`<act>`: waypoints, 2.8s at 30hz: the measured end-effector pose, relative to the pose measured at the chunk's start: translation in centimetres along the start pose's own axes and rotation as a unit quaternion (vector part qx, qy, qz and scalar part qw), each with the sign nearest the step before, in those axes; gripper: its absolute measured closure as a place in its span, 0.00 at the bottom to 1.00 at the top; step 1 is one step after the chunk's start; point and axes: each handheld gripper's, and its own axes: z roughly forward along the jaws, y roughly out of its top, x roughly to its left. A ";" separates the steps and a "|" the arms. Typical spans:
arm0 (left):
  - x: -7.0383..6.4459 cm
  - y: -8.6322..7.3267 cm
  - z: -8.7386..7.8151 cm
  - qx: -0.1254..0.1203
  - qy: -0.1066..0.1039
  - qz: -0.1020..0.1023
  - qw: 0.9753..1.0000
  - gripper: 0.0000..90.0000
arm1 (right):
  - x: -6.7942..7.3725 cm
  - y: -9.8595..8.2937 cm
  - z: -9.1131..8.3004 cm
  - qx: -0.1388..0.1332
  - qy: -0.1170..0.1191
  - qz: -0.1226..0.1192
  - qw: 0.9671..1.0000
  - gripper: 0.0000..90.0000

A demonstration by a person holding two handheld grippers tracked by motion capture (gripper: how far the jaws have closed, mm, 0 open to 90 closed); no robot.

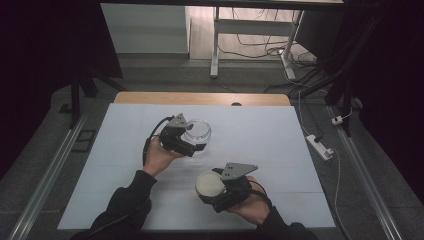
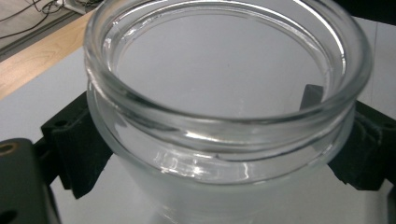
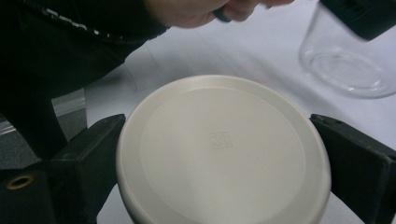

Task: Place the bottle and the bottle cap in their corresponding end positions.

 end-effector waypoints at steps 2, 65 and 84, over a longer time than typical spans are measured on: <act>0.2 0.1 0.3 0.001 0.000 0.001 1.000 0.08 | 0.1 -0.2 0.4 0.004 0.001 -0.002 1.000 0.08; 3.9 -1.6 6.6 0.011 0.028 -0.016 0.999 0.08 | -2.0 -3.2 6.7 0.079 -0.009 0.014 0.997 0.08; 4.0 -1.4 6.9 0.041 0.026 -0.024 0.999 0.03 | -2.2 -3.1 7.0 0.095 -0.008 0.032 0.995 0.03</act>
